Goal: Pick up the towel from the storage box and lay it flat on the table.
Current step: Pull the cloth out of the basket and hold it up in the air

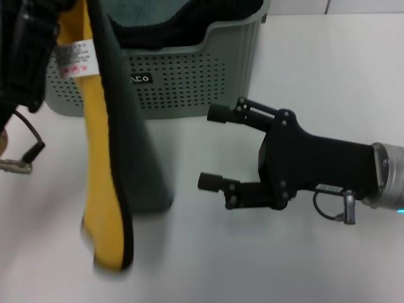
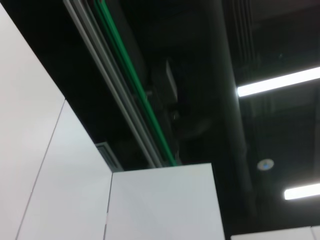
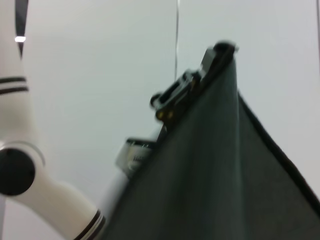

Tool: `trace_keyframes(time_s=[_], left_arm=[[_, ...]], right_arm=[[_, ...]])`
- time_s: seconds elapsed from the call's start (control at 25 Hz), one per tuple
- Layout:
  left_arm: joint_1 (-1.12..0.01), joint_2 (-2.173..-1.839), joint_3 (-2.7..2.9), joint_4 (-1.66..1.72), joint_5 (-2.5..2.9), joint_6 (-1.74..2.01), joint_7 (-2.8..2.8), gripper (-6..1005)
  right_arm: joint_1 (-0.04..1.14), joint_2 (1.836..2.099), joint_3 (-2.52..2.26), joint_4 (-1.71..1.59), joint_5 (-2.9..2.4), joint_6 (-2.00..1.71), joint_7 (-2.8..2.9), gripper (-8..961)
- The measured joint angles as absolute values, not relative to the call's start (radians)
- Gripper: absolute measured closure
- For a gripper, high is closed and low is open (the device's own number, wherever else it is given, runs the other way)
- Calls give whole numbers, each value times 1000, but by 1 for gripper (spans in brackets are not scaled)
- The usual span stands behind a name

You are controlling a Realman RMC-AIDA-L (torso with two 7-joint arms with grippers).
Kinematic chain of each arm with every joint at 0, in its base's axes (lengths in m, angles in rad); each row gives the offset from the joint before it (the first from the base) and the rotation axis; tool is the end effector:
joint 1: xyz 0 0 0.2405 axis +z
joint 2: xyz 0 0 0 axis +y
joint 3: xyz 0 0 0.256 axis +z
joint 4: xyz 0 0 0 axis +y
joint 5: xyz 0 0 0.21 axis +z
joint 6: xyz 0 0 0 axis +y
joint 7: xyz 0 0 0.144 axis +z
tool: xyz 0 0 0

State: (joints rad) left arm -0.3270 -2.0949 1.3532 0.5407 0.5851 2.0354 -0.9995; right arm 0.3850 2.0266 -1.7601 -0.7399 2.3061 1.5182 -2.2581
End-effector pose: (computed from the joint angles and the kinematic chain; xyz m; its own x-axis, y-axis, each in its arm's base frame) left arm -0.1938 0.2540 0.0487 0.0013 -0.2152 0.9766 0.2062 -0.9555 -0.2109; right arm 0.1603 0.2743 -0.0452 0.5663 0.1157 -0.8160 0.0017 -0.9903 -0.1393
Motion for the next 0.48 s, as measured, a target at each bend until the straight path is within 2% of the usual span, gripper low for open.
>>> trace_keyframes(time_s=[0.16, 0.48], left_arm=[[-348, -2099, 1380, 473, 593, 2033, -905, 981], [-488, -2106, 1400, 259, 589, 2027, -762, 980]], right_arm=[[385, 2027, -1764, -736, 2343, 1516, -2266, 80], [442, 2028, -1858, -674, 2512, 1441, -2289, 80]])
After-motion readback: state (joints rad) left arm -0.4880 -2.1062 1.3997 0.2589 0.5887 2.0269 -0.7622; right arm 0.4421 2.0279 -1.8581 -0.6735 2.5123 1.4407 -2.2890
